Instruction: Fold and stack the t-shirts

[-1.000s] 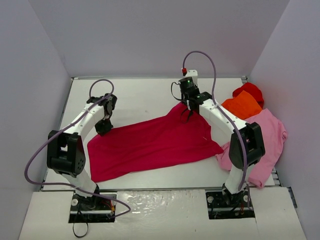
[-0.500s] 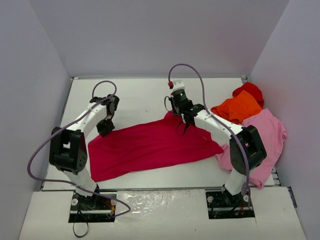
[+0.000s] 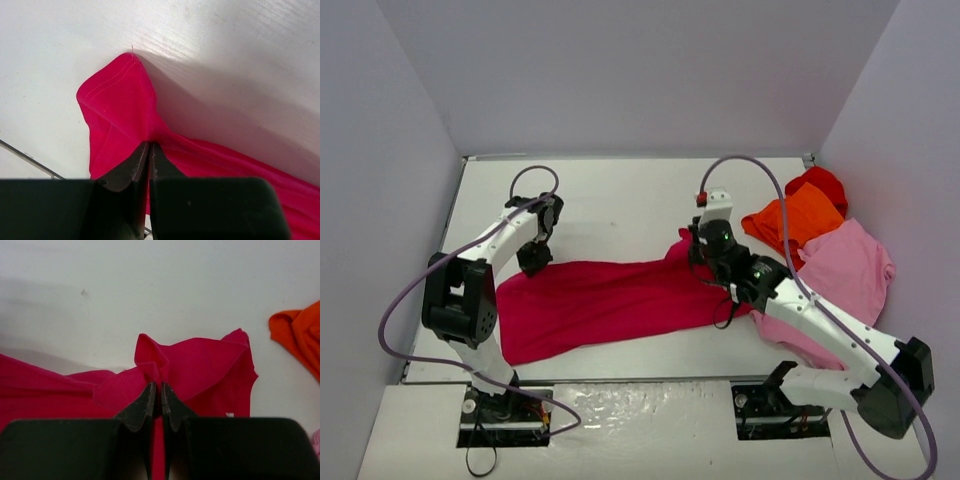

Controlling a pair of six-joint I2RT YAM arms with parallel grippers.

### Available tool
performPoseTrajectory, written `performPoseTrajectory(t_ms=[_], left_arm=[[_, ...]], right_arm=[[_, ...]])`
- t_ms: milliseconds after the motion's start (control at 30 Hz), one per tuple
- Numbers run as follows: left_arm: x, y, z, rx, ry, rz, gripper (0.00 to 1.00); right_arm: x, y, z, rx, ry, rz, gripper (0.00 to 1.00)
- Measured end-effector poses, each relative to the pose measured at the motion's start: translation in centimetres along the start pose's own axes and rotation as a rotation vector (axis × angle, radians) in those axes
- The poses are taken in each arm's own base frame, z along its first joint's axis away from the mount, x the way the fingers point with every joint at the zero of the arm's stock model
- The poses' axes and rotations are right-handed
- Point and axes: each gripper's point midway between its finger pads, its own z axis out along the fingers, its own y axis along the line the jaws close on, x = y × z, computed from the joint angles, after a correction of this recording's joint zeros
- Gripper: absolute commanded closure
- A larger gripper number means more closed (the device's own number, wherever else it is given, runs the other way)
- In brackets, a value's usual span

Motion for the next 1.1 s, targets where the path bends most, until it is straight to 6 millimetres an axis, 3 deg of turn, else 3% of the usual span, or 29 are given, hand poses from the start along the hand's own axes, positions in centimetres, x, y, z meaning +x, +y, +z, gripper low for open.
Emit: performPoseTrajectory(t_ms=[267,467,667,867,1100], left_arm=[[0.3,-0.5,0.0,0.001,0.0,0.02,1.0],[0.4,-0.6,-0.1,0.002,-0.001,0.025,1.0],[0.5,-0.7,0.1,0.0,0.003,0.028,1.0],[0.6,-0.8,0.3,-0.005,0.011,0.034,1.0],[0.7,-0.9,0.2,-0.004,0.009,0.04,1.0]], right_arm=[[7.8,-1.2,-2.2,0.032,0.161,0.064,1.0],[8.9,-0.8,-2.7,0.037,0.186,0.09,1.0],[9.0,-2.2,-2.2,0.123,0.176,0.056,1.0],[7.5,-2.8,1.6,0.226,0.178,-0.045,1.0],[1.5,-5.2,10.8,0.256,0.117,0.066,1.0]])
